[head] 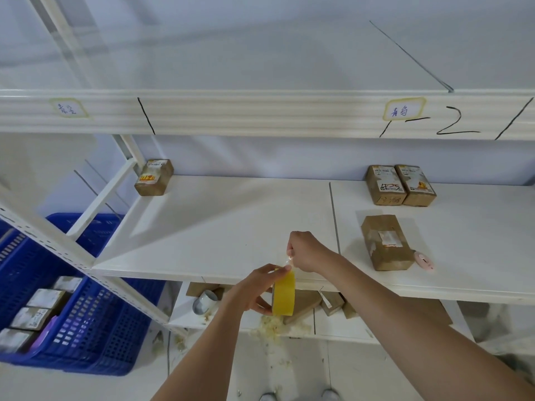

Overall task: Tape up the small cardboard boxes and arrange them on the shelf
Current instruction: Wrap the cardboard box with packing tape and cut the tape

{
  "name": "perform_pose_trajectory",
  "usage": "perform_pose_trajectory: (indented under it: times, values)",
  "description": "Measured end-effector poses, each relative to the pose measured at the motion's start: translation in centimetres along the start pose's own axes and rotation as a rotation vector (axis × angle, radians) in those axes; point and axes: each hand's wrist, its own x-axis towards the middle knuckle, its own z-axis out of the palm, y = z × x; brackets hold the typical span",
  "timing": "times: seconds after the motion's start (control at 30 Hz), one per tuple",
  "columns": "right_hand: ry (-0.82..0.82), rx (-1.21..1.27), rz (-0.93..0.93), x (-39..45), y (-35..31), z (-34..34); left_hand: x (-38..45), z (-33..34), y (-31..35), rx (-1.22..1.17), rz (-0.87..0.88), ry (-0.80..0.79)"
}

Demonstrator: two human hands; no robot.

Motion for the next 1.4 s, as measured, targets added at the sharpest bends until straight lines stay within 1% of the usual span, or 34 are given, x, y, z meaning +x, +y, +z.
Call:
perform_pose_trajectory:
  times: [0.1, 0.2, 0.33, 0.53, 0.73, 0.8, 0.9, 1.03, 1.13, 1.23, 1.4]
  values:
    - [-0.023, -0.008, 0.0, -0.3, 0.2, 0.3, 0.0, 0.1, -0.8, -0.047, -0.066, -0.063]
    - [-0.062, 0.046, 0.028, -0.3, 0.6, 0.1, 0.0, 0.1, -0.9, -0.081, -0.133, -0.139]
    - [-0.151, 0.148, 0.086, -0.7, 1.4, -0.2, 0.4, 0.1, -1.7, 0.002, -0.14, -0.225]
    - [-0.092, 0.231, 0.122, -0.8, 2.3, 1.1, 0.7, 0.7, -3.1, 0.012, -0.209, -0.146]
    - [-0.03, 0.204, 0.123, -0.1, 1.6, 2.5, 1.3, 0.4, -3.8, -0.066, -0.299, -0.078]
    - [-0.014, 0.2, 0.13, 0.2, 1.6, 3.0, 1.6, 0.3, -4.0, -0.058, -0.335, -0.058]
    - [-0.004, 0.193, 0.146, 0.7, 1.5, 3.5, 2.0, 0.6, -4.9, -0.03, -0.357, 0.014]
    - [0.012, 0.128, 0.125, 1.6, 0.7, 3.8, 2.7, 1.1, -5.3, -0.008, -0.318, 0.089]
    - [0.032, 0.047, 0.115, 1.8, 0.1, 4.4, 3.1, 1.4, -5.3, -0.002, -0.358, 0.077]
    - [0.067, -0.012, 0.115, 2.0, 0.2, 5.4, 3.6, 1.2, -5.7, -0.007, -0.391, 0.1]
    - [0.05, -0.143, 0.079, 2.2, 0.6, 6.5, 4.0, 1.2, -6.0, -0.041, -0.389, 0.092]
